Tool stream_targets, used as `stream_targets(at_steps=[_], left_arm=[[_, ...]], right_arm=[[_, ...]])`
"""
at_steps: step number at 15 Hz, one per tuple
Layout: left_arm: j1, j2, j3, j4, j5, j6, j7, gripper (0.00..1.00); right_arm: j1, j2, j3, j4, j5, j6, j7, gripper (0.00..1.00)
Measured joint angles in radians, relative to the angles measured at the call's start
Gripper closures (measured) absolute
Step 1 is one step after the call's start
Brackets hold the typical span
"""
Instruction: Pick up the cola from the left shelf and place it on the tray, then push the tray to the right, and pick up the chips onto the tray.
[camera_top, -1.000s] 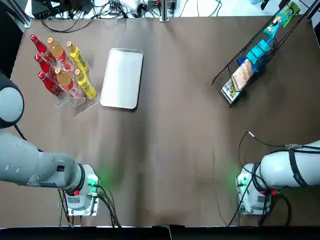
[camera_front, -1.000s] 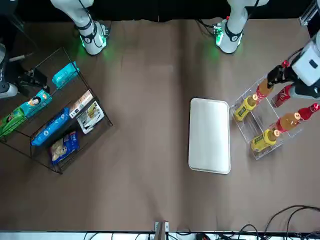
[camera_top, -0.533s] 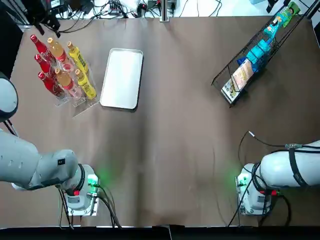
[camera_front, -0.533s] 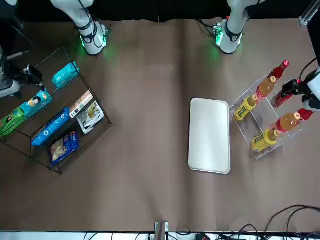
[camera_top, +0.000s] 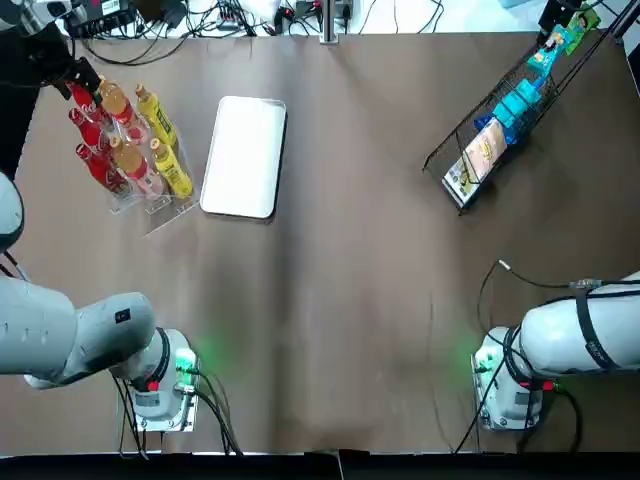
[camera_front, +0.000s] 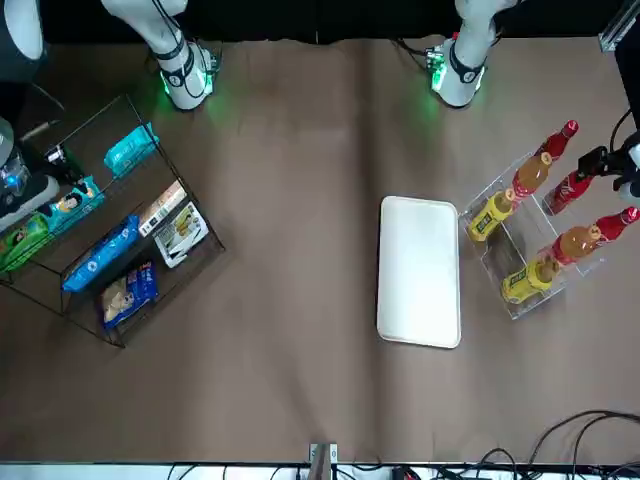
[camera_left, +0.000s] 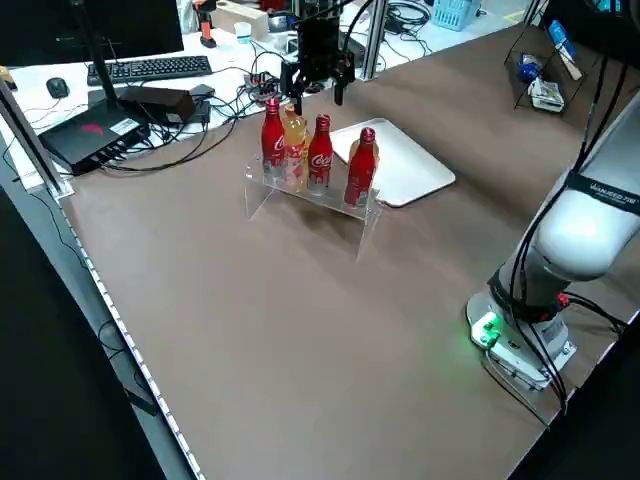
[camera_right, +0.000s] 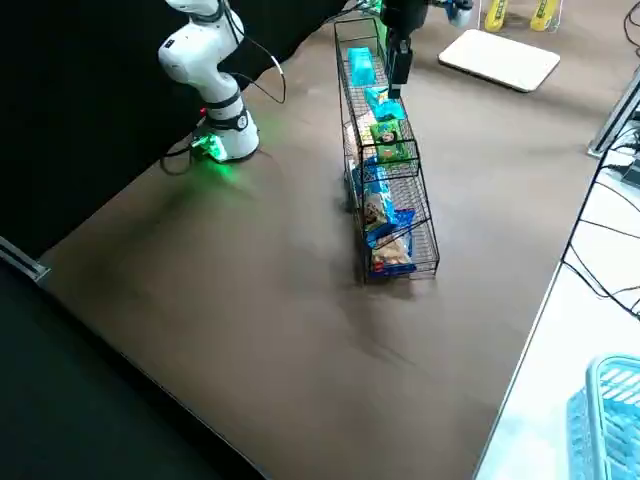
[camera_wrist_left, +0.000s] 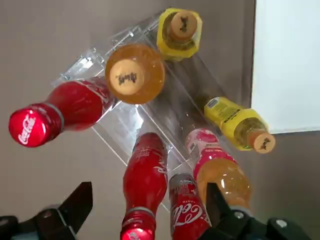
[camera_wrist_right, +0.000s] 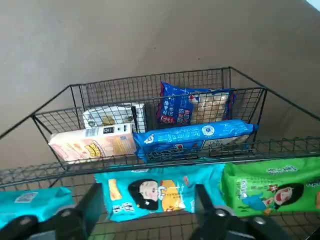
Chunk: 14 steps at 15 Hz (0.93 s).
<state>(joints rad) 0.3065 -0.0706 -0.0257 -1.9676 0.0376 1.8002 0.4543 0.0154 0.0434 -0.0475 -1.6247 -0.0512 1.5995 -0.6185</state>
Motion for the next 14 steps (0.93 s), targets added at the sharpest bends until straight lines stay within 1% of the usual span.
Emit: stream_targets(at_steps=[1, 3, 5, 6, 7, 8, 9, 10, 11, 12, 13, 14], left_arm=[[0.006, -0.004, 0.0, -0.009, 0.0, 0.001, 0.004, 0.02], [0.012, -0.014, 0.0, -0.031, 0.0, 0.002, 0.008, 0.04], [0.013, -0.032, 0.0, -0.061, 0.004, 0.003, 0.009, 0.22], [0.015, -0.042, 0.001, -0.073, 0.015, 0.003, 0.009, 0.26], [0.02, -0.052, 0.001, -0.083, 0.03, 0.003, 0.009, 0.26], [0.025, -0.06, 0.001, -0.09, 0.042, 0.004, 0.009, 0.34], [0.029, -0.066, 0.001, -0.094, 0.047, 0.004, 0.012, 0.39], [0.032, -0.069, 0.001, -0.097, 0.049, 0.004, 0.012, 0.4], [0.034, -0.072, 0.001, -0.099, 0.05, 0.005, 0.013, 0.45], [0.036, -0.073, 0.001, -0.101, 0.05, 0.005, 0.013, 0.45], [0.038, -0.073, 0.001, -0.103, 0.05, 0.005, 0.013, 0.49], [0.041, -0.073, 0.001, -0.104, 0.05, 0.005, 0.013, 0.49]], right_arm=[[-0.005, 0.002, 0.0, 0.0, -0.001, -0.007, -0.017, 0.22], [-0.015, 0.003, -0.001, -0.001, -0.001, -0.014, -0.047, 0.22], [-0.025, 0.004, -0.001, -0.003, -0.001, -0.016, -0.062, 0.22], [-0.027, 0.005, -0.001, -0.005, -0.001, -0.016, -0.067, 0.22], [-0.027, 0.007, -0.001, -0.008, -0.002, -0.017, -0.069, 0.24], [-0.027, 0.009, -0.001, -0.012, -0.002, -0.018, -0.073, 0.24], [-0.027, 0.01, -0.001, -0.017, -0.002, -0.022, -0.075, 0.25], [-0.027, 0.012, -0.001, -0.02, -0.003, -0.025, -0.077, 0.27], [-0.027, 0.013, -0.001, -0.02, -0.006, -0.027, -0.077, 0.33], [-0.027, 0.013, -0.001, -0.02, -0.01, -0.029, -0.078, 0.33], [-0.027, 0.013, -0.001, -0.02, -0.013, -0.03, -0.078, 0.38], [-0.027, 0.013, -0.001, -0.02, -0.015, -0.03, -0.079, 0.48]])
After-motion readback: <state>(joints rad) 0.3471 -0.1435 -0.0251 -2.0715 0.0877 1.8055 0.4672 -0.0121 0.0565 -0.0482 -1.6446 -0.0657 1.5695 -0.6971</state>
